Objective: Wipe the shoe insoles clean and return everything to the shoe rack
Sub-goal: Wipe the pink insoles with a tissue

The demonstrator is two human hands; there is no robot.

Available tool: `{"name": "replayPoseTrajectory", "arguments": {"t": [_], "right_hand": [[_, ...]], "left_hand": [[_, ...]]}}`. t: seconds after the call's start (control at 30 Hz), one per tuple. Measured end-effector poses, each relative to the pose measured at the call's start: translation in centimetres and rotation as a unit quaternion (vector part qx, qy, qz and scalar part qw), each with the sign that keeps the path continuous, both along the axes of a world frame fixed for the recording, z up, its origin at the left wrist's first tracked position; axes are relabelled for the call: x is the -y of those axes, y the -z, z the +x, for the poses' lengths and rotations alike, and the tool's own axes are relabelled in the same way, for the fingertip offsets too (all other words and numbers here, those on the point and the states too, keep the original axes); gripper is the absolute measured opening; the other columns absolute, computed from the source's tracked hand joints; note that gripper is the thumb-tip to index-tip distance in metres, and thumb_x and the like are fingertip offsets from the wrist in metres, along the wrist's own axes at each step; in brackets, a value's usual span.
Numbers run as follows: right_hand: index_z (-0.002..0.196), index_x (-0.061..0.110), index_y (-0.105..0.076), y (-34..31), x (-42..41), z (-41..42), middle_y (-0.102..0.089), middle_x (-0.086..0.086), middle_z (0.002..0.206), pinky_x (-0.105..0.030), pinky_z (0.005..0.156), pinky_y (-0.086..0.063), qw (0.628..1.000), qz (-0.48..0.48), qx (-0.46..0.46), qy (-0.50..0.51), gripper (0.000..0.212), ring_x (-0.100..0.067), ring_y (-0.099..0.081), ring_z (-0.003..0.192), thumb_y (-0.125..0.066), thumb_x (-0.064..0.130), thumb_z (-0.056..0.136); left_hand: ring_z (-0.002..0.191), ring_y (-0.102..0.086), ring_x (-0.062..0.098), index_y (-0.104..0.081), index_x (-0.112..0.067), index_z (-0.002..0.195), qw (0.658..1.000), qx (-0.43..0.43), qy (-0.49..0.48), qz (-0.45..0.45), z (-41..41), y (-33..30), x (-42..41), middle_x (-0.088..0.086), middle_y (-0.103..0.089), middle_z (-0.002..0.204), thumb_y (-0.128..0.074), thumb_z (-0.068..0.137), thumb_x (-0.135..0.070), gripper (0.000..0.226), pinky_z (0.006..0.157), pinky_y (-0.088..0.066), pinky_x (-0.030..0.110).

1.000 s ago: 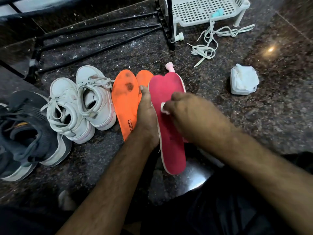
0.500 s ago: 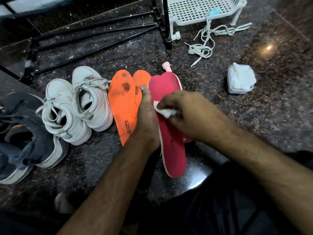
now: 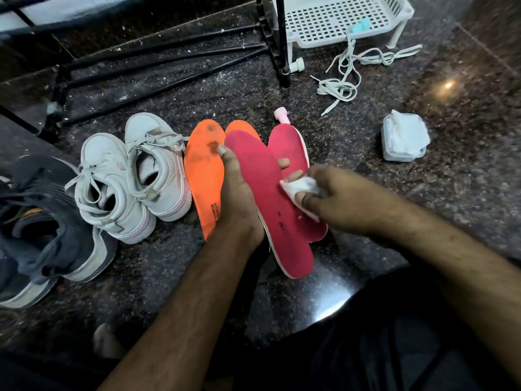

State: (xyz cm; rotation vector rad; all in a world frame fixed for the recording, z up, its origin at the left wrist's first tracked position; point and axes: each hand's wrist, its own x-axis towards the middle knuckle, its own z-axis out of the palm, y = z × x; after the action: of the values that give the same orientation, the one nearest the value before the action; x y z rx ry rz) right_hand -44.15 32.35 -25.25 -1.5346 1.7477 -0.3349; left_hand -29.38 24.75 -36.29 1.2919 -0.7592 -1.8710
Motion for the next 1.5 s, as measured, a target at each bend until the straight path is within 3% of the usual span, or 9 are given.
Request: {"name": "replayPoseTrajectory", "arguments": {"t": [0.07,0.1,0.3,0.4,0.47,0.6,0.73,1.13,1.5], "right_hand": [[0.113,0.022,-0.052,0.2,-0.6,1.3,-0.060,0.005,0.093,-0.025,0.071,-0.036,0.999,0.006,0.003,-0.032,0.021,-0.020,-0.058,0.088,-0.060,0.031,0.096],[0.123,0.018,-0.049,0.4,-0.7,1.8,-0.061,0.002,0.098,-0.024,0.070,-0.032,0.999,-0.002,-0.014,-0.047,0.032,-0.022,-0.058,0.092,-0.060,0.030,0.096],[0.125,0.017,-0.050,0.8,0.3,2.1,-0.067,-0.005,0.111,-0.025,0.072,-0.035,0.997,-0.053,-0.051,-0.033,0.040,-0.025,-0.062,0.101,-0.067,0.027,0.090],[0.102,0.029,-0.049,0.0,1.3,-0.4,-0.060,0.008,0.091,-0.025,0.065,-0.034,0.998,-0.050,-0.031,0.038,0.025,-0.013,-0.057,0.080,-0.070,0.027,0.089],[0.098,0.028,-0.049,0.2,1.9,-2.1,-0.061,0.005,0.092,-0.027,0.069,-0.035,0.993,-0.068,-0.053,0.080,0.025,-0.017,-0.057,0.082,-0.071,0.025,0.087],[0.095,0.024,-0.047,1.0,2.8,-4.0,-0.058,-0.002,0.094,-0.028,0.073,-0.034,0.986,-0.066,-0.105,0.112,0.025,-0.023,-0.054,0.087,-0.071,0.022,0.086],[0.113,0.012,-0.055,1.7,2.7,-4.8,-0.064,-0.015,0.109,-0.029,0.075,-0.035,0.977,-0.049,-0.179,0.105,0.030,-0.033,-0.060,0.104,-0.067,0.023,0.087],[0.119,0.006,-0.060,3.2,3.1,-4.9,-0.067,-0.017,0.114,-0.033,0.080,-0.047,0.949,0.044,-0.305,0.072,0.038,-0.033,-0.064,0.108,-0.066,0.021,0.085],[0.120,0.002,-0.056,3.0,3.2,-4.6,-0.059,-0.026,0.119,-0.041,0.087,-0.048,0.944,-0.046,-0.311,0.101,0.038,-0.039,-0.060,0.110,-0.058,0.029,0.093]], "left_hand": [[0.097,-0.073,0.034,-0.069,0.001,0.112,0.987,-0.149,0.024,0.051,-1.3,-7.8,-5.7,0.025,-0.072,0.110,-0.023,0.078,-0.092,0.109,0.089,-0.057,0.049],[0.091,-0.074,0.031,-0.069,0.001,0.107,0.998,-0.059,-0.003,0.036,-0.5,-8.7,-4.8,0.022,-0.074,0.102,-0.019,0.080,-0.090,0.107,0.082,-0.060,0.044],[0.103,-0.064,0.025,-0.058,-0.015,0.115,0.983,0.021,-0.031,-0.182,5.2,12.9,10.4,0.004,-0.067,0.118,-0.031,0.083,-0.082,0.079,0.087,-0.049,0.065],[0.067,-0.049,0.022,-0.040,0.007,0.105,0.981,0.001,-0.117,-0.155,1.2,-3.8,0.3,0.009,-0.050,0.077,-0.060,0.100,-0.033,0.045,0.065,-0.044,0.042],[0.065,-0.057,0.024,-0.047,0.005,0.108,0.981,-0.028,-0.048,-0.184,-1.1,-8.9,-1.9,0.008,-0.058,0.072,-0.039,0.108,-0.035,0.040,0.073,-0.048,0.043],[0.124,-0.058,0.027,-0.057,-0.022,0.124,0.998,-0.051,0.034,-0.020,-3.5,-7.2,-3.8,0.002,-0.070,0.116,-0.012,0.101,-0.062,0.065,0.111,-0.040,0.043],[0.136,-0.044,0.011,-0.037,-0.028,0.149,0.977,0.021,0.203,-0.054,-4.2,-6.3,-5.7,-0.013,-0.040,0.151,-0.022,0.086,-0.084,0.085,0.107,-0.042,0.034],[0.153,0.006,0.028,-0.014,-0.006,0.158,0.746,0.348,0.439,-0.359,-4.4,-4.5,-8.4,0.024,0.018,0.162,-0.053,0.100,-0.043,0.079,0.119,0.000,0.024],[0.134,-0.045,0.027,-0.051,0.001,0.138,0.764,0.368,0.314,-0.427,-4.3,-3.9,-6.7,0.015,-0.048,0.144,-0.060,0.097,-0.030,0.052,0.111,-0.038,0.034]]}}
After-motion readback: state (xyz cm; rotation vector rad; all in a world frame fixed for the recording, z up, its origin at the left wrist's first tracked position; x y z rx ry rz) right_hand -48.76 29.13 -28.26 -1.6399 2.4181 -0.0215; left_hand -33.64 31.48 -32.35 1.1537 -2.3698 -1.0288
